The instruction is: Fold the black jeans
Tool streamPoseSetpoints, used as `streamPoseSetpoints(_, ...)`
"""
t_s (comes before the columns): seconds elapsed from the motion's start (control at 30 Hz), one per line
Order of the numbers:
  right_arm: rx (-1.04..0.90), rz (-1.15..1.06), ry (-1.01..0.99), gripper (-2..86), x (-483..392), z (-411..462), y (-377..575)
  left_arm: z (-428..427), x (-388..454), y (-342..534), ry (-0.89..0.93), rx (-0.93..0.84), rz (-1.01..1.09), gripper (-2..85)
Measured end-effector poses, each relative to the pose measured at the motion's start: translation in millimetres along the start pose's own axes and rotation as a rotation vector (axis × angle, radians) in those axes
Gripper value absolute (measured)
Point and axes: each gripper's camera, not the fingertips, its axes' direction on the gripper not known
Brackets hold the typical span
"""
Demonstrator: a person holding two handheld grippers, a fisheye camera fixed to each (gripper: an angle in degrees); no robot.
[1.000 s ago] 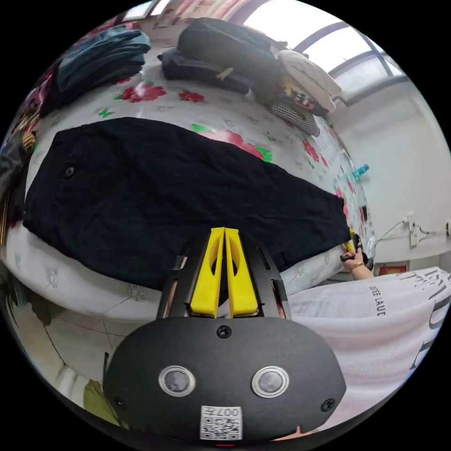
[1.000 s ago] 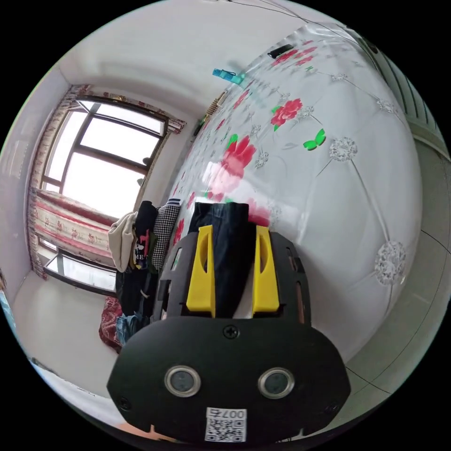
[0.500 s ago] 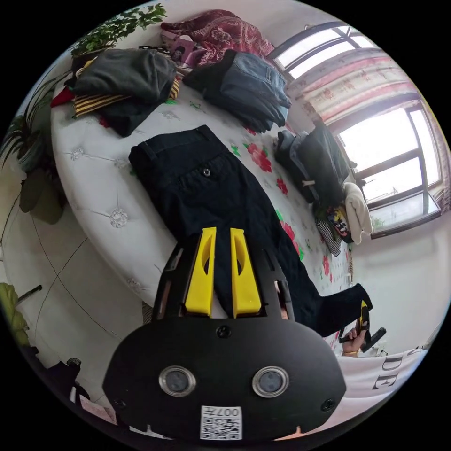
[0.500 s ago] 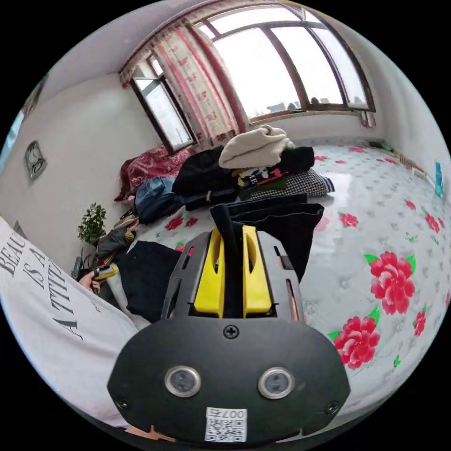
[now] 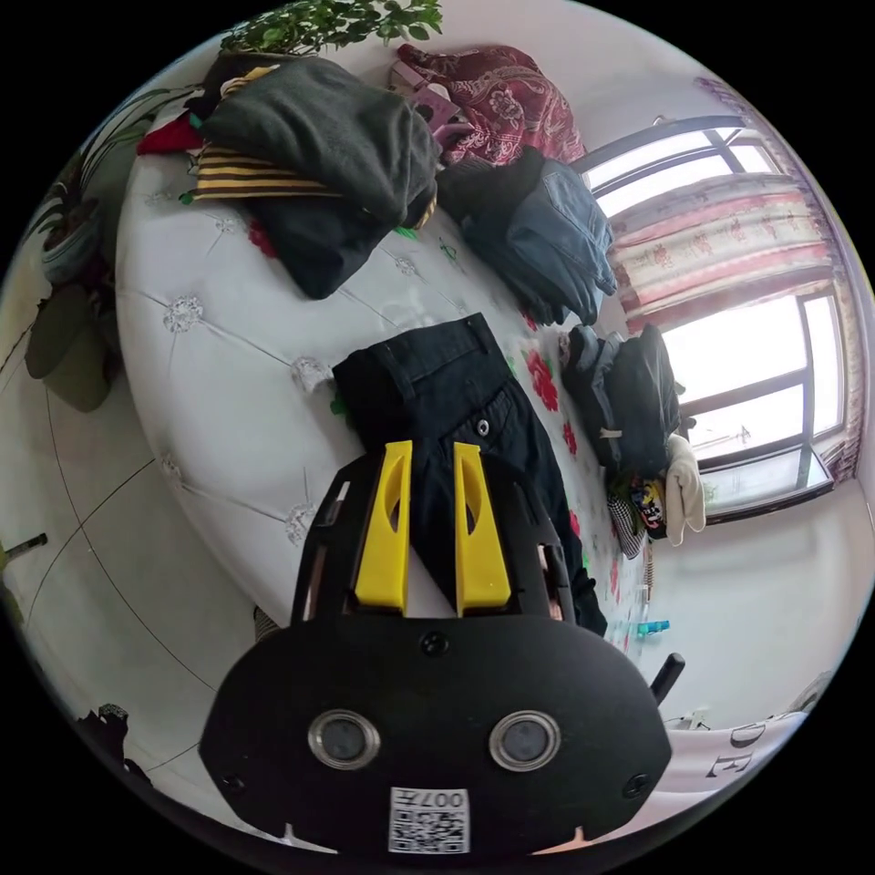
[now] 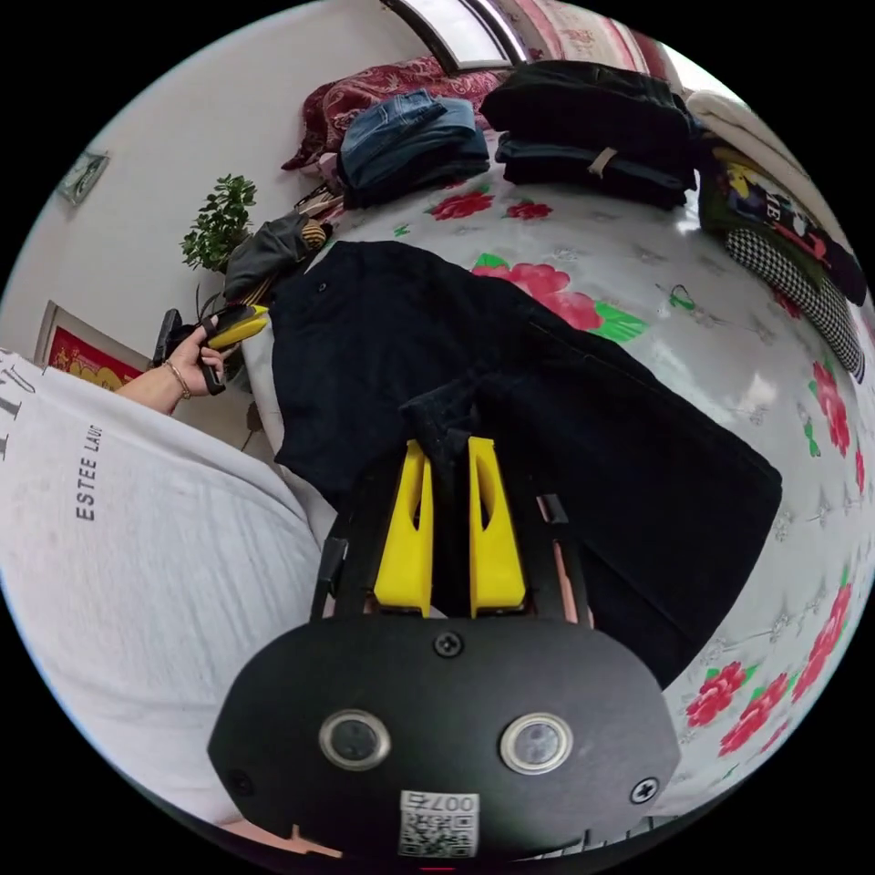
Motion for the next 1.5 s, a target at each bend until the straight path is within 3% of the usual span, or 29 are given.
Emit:
streamPoseSetpoints(0.2, 0.189, 0.155, 0.01, 7.9, -23.8, -16.8, -25.5, 7.7, -32.9, -31.8, 0.057, -0.041, -0.031, 8.0)
streamPoseSetpoints(0.4, 0.248, 0.326, -0.017, 8.0, -18.2, -7.6, -21.0, -14.5, -41.4, -35.6, 0.141, -0.026, 0.0, 8.6)
streamPoseSetpoints(0.67, 0.354, 0.247, 0.193, 8.0, -30.3, -52.9, -51.6, -21.8, -69.2, -42.5, 0.105, -0.011, -0.033, 11.0)
streamPoseSetpoints(0.83, 0.46, 0.296, 0.203, 8.0, -17.0, -75.4, -53.9, -5.4, -60.4, -52.3, 0.079, -0.027, -0.013, 13.1)
streamPoseSetpoints(1.03, 0.274, 0.127, 0.205, 8.2, -38.4, -17.5, -77.6, 4.0, -56.1, -54.4, 0.075, -0.036, -0.026, 14.1)
streamPoseSetpoints(1.2, -0.15, 0.065, 0.116, 9.3, -42.5, 109.0, -97.8, 12.3, -55.3, -53.4, 0.052, -0.048, -0.042, 13.0)
streamPoseSetpoints(1.37, -0.08, 0.039, 0.046, 9.9, -45.7, 98.5, -103.1, 14.5, -53.7, -50.7, 0.056, -0.041, -0.066, 11.7)
streamPoseSetpoints(1.5, -0.018, 0.145, -0.007, 9.5, -18.4, 79.8, -94.8, 17.5, -57.3, -43.9, 0.121, -0.026, -0.135, 7.9)
